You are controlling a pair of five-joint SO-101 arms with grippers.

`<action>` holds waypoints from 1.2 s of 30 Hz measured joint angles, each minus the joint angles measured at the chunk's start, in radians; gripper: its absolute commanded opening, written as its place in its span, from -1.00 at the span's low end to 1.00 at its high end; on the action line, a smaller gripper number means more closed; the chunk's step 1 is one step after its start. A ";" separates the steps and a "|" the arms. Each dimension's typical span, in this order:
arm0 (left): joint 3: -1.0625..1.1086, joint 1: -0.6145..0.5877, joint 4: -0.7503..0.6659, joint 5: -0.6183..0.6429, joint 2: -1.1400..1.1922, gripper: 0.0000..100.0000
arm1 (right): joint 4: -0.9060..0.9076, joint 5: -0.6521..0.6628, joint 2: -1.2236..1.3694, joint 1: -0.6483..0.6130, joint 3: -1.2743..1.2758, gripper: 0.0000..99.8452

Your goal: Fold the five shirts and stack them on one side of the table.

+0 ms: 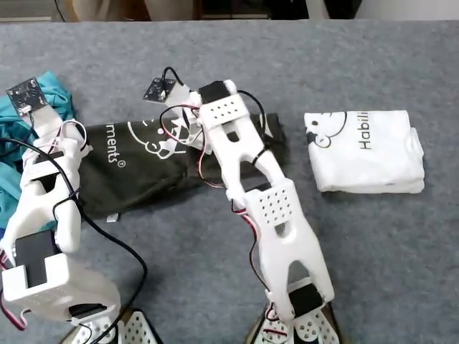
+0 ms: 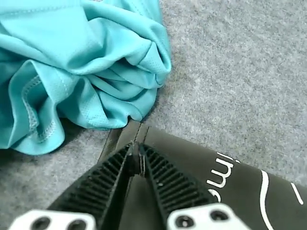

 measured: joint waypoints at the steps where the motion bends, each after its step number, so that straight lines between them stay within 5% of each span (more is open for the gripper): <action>1: 0.000 0.000 0.000 0.000 0.000 -0.96 | 0.026 -0.003 0.000 0.009 -0.035 -0.99; 9: 0.000 0.000 0.000 0.000 0.000 -0.96 | 0.244 -0.038 -0.002 0.107 -0.451 -0.99; 25: 0.000 0.000 0.000 0.000 0.000 -0.96 | 0.255 -0.083 0.278 0.232 -0.586 -0.99; 36: -0.035 -0.015 0.097 -0.011 -0.052 -0.96 | 0.256 -0.183 -0.364 0.276 -0.526 -1.00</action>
